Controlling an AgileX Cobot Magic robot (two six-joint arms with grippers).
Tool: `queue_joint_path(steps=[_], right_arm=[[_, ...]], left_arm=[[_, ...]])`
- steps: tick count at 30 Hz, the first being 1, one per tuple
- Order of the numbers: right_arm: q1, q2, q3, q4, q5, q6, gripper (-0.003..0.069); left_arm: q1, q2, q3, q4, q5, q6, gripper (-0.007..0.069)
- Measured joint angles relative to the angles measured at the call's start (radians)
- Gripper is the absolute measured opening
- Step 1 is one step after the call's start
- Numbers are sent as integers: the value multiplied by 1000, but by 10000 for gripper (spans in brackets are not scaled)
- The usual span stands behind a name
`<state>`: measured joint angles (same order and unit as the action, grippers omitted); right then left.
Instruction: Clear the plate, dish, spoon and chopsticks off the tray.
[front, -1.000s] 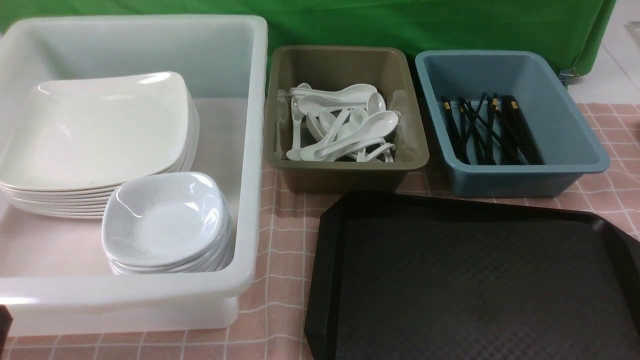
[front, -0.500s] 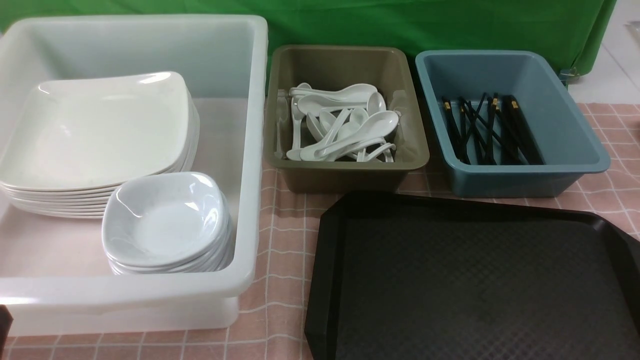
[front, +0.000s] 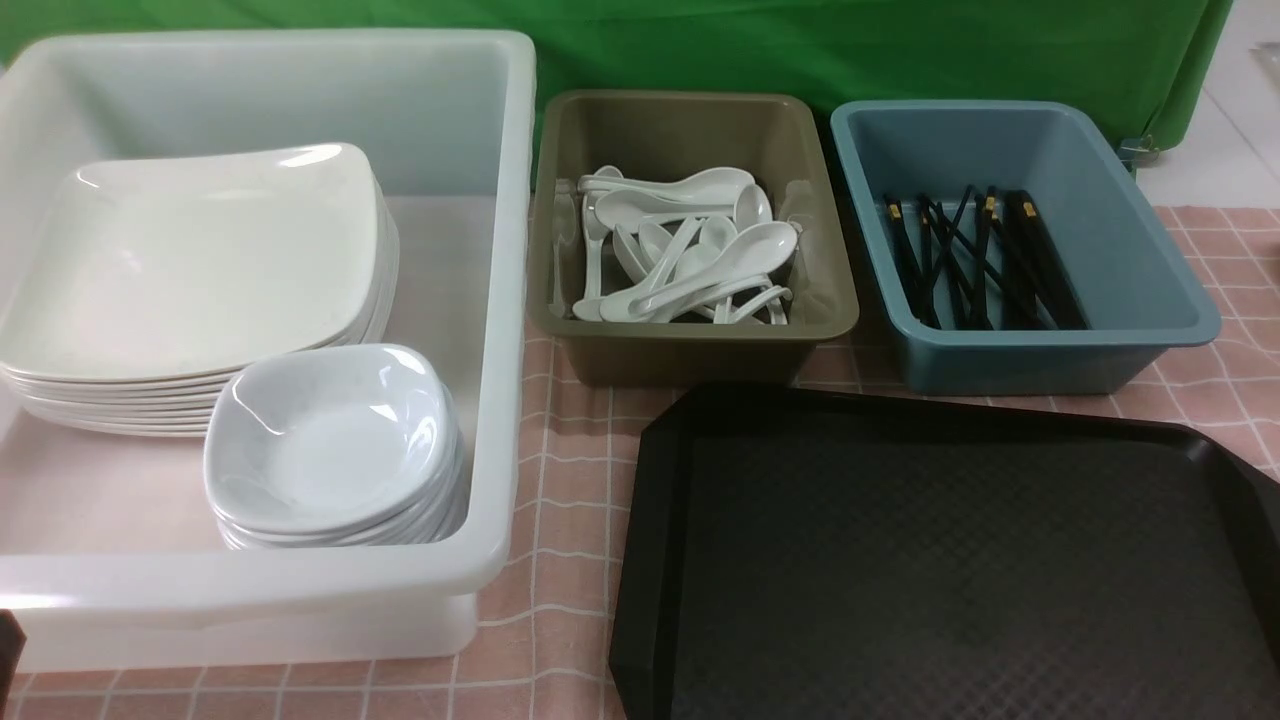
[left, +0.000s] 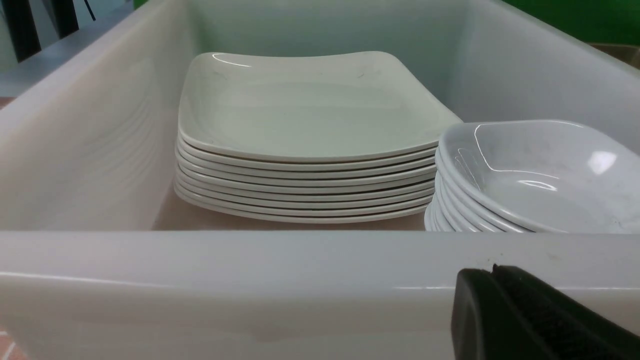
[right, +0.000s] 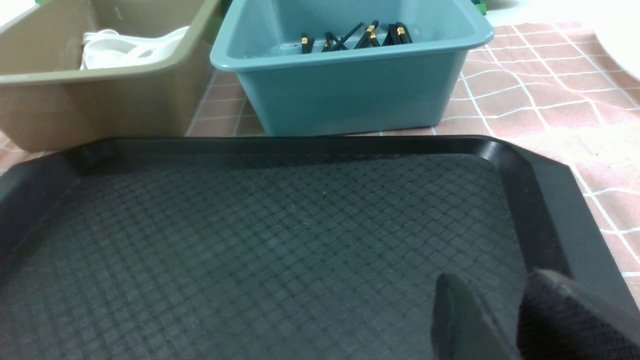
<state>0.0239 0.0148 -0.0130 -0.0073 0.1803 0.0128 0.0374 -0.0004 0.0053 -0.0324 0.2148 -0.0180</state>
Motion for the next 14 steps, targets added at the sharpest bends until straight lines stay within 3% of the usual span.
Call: queue_joint_path(steps=[14], right_arm=[[0, 0, 0, 0, 0, 0, 239]], left_arm=[[0, 0, 0, 0, 0, 7, 0]])
